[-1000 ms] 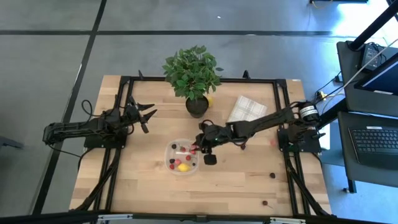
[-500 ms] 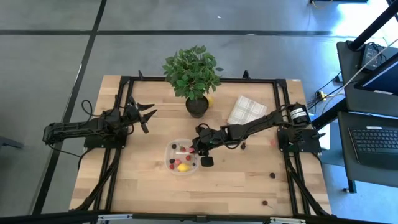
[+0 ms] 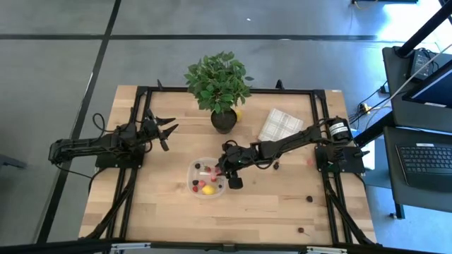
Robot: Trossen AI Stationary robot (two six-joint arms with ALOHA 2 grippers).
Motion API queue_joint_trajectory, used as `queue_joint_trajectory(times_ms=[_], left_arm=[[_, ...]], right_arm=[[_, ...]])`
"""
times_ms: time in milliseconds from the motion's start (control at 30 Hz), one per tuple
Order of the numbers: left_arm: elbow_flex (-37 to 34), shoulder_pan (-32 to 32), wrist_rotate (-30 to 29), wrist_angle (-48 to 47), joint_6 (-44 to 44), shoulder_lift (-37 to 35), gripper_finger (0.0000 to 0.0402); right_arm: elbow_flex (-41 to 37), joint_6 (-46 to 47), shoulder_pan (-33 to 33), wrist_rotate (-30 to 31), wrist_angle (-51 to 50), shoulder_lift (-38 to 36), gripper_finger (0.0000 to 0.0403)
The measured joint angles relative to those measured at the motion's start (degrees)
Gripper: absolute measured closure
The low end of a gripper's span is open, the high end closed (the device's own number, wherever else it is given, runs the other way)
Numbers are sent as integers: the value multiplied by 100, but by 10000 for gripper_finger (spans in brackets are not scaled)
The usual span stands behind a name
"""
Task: Pick and placing Produce into tupperware
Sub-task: Put the black cherry into the transparent bin
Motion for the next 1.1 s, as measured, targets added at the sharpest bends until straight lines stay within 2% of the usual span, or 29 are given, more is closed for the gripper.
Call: queue_joint_trajectory(times_ms=[133,300,400,600,767,900,1000,1100], left_arm=[[0,2,0,0,0,-1,276],[-1,0,-1,1,2,-1,276],[0,2,0,0,2,0,276],[-1,0,0,0,2,0,276],[0,0,0,2,2,-2,276],[0,1,0,0,3,0,276],[0,1,0,0,1,0,276],[0,1,0,1,7,-2,276]], right_arm=[[0,-2,0,0,-1,0,212],[-9,40,-20,2,-100,-146,202],[-9,378,-95,-3,-523,-459,201],[-190,418,-390,41,-1382,-1260,201],[-939,264,-901,131,-1352,-2192,201],[-1586,193,-1276,774,-1338,-2956,201],[-2138,564,-1457,904,-1520,-3447,201],[-2678,1128,-1449,723,-1559,-3898,201]])
